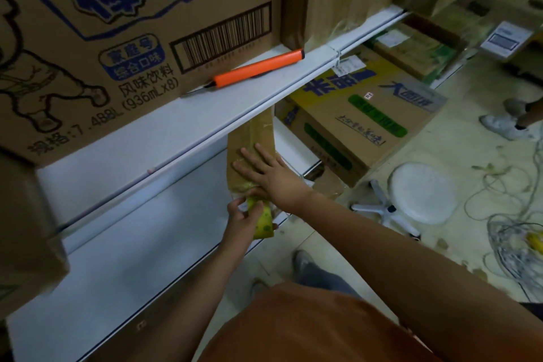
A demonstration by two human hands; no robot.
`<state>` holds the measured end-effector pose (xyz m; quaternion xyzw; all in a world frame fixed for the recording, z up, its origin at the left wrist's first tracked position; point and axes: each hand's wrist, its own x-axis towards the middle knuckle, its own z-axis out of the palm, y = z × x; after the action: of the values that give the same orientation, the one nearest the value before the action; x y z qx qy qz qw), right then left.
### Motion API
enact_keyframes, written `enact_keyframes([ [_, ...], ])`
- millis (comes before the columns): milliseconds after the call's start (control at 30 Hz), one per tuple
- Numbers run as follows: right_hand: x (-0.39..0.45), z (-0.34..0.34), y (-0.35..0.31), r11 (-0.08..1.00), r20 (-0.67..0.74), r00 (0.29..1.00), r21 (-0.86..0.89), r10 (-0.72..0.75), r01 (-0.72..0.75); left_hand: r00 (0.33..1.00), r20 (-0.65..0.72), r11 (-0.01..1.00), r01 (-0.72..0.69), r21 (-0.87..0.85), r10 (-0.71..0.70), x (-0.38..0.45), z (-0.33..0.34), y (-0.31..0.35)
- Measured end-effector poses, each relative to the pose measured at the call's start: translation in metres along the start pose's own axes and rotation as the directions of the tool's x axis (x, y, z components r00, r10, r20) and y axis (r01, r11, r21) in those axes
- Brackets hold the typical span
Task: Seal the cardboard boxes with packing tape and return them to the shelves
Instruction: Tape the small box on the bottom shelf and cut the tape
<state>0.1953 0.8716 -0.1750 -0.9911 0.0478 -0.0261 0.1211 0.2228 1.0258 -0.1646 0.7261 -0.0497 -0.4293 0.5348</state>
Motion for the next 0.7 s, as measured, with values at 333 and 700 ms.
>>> enact_keyframes([
  [333, 0.01, -0.006, 0.014, 0.998, 0.055, 0.998, 0.052, -0.023, 0.02, 0.997, 0.025, 0.996, 0.072, -0.056, -0.071, 0.008, 0.01, 0.012],
  [700, -0.013, -0.171, -0.038, 0.996, -0.756, 0.653, -0.085, -0.046, -0.028, 0.99, 0.006, 0.965, 0.138, -0.224, -0.14, 0.06, 0.008, 0.01],
])
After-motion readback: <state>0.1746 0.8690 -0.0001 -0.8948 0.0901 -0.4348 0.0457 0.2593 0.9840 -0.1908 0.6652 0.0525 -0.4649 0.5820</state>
